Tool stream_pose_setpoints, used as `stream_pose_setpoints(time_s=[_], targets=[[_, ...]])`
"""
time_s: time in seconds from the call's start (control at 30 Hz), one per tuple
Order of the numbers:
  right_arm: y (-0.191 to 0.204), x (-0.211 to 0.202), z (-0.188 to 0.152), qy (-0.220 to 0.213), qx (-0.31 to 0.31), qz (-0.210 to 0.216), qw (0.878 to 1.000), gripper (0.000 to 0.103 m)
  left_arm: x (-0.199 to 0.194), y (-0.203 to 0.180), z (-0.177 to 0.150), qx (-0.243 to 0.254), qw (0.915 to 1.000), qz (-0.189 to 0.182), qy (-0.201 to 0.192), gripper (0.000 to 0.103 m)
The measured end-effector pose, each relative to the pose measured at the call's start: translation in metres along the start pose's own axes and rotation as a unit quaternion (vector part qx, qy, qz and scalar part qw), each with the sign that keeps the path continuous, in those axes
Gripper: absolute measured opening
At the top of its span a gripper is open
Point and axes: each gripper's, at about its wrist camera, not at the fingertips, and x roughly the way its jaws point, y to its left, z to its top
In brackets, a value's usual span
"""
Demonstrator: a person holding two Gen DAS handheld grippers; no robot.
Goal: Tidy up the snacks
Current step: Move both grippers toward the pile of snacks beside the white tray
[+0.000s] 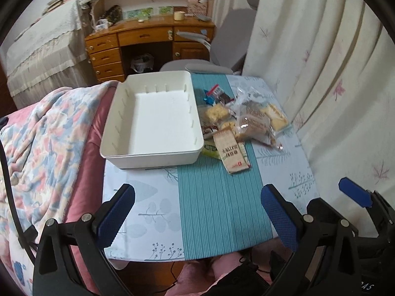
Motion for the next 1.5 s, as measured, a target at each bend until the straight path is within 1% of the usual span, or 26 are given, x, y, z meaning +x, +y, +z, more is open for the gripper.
stream_pose_setpoints(time_s=[0.2, 0.47, 0.67, 0.87, 1.03, 1.2, 1.37, 1.5], targets=[[-0.008, 0.0, 0.001, -0.009, 0.009, -0.029, 1.0, 0.091, 0.02, -0.008, 0.007, 0.017, 0.999, -0.026, 0.032, 0.102], [-0.025, 0.009, 0.012, -0.023, -0.009, -0.049, 0.998, 0.091, 0.051, -0.023, 0.018, 0.012, 0.9973, -0.038, 0.062, 0.102], [-0.04, 0.029, 0.034, -0.026, -0.064, -0.051, 0.996, 0.091, 0.079, -0.031, 0.035, -0.022, 0.9971, -0.013, 0.072, 0.102], [-0.061, 0.054, 0.062, -0.026, -0.121, -0.027, 0.992, 0.091, 0.113, -0.046, 0.051, -0.055, 0.9942, 0.003, 0.093, 0.102], [-0.082, 0.082, 0.081, -0.026, -0.181, -0.014, 0.983, 0.091, 0.148, -0.057, 0.06, -0.098, 0.9899, 0.017, 0.101, 0.102], [-0.1, 0.122, 0.092, -0.021, -0.252, 0.006, 0.967, 0.091, 0.186, -0.067, 0.062, -0.141, 0.9837, 0.025, 0.108, 0.102], [-0.113, 0.161, 0.098, -0.011, -0.296, 0.024, 0.955, 0.091, 0.219, -0.074, 0.059, -0.166, 0.9786, 0.027, 0.118, 0.101], [-0.121, 0.192, 0.096, 0.003, -0.319, 0.036, 0.947, 0.091, 0.248, -0.076, 0.056, -0.19, 0.9724, 0.026, 0.134, 0.099]])
